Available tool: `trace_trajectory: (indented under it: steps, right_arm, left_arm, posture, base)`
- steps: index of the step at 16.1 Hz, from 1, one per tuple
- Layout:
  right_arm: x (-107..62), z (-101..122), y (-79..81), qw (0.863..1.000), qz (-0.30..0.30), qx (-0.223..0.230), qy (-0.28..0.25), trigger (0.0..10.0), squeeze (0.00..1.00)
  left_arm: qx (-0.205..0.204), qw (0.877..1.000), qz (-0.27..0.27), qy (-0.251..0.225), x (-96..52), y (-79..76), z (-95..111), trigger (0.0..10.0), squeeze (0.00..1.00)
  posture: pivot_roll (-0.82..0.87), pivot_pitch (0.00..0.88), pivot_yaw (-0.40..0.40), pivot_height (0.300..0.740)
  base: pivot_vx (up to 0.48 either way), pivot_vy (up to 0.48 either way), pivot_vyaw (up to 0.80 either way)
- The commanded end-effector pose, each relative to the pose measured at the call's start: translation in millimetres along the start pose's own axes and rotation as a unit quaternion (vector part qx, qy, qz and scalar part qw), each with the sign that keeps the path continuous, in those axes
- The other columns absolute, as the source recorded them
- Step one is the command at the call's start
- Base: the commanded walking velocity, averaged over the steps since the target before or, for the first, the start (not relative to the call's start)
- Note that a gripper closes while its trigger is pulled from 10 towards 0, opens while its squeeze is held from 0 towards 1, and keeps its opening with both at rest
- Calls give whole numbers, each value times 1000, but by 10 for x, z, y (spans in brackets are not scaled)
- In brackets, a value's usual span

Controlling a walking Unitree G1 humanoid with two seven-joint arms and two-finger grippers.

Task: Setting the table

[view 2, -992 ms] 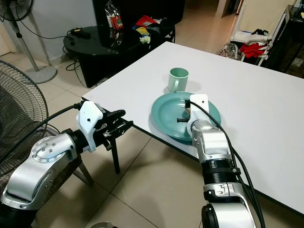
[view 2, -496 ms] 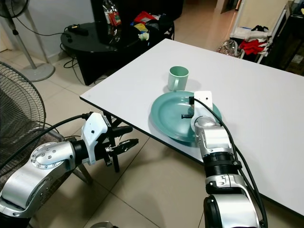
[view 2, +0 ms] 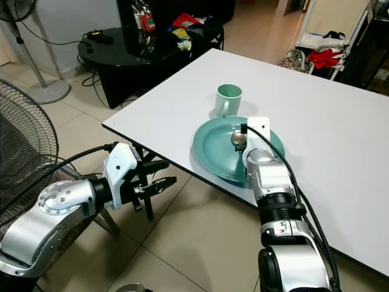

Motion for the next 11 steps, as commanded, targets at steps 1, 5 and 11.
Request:
trace_trajectory:
  steps: [1, 5, 11]
  right_arm:
    - [-37, 142, -1, 1000, 5, 0, -22, 10000, 1000]
    - [-479, 426, 25, 991, 49, 4, -127, 10000, 1000]
    - [-1242, 342, 34, 965, 63, -47, -252, 10000, 1000]
  left_arm:
    - [8, 1000, 5, -8, -22, 38, 72, 10000, 0]
    - [10, 995, 97, -34, -110, 318, 156, 10000, 0]
    - [-23, 952, 299, -65, -325, 625, 106, 10000, 0]
  posture:
    - [58, 0, 37, 740]
    - [35, 0, 59, 740]
    - [-11, 0, 104, 740]
  base:
    - [0, 0, 0]
    - [0, 0, 0]
    - [0, 0, 800]
Point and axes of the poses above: a point about 5 cm out from each wrist's last joint towards the gripper, its own x axis pointing out of the wrist towards the gripper, its own z axis along the axis of the wrist's last joint, y = z × x, the point moved 6 cm from there along x, pointing out of the wrist towards the gripper, and after that the axes turned 5 degrees about -x, right-handed, at the moved point
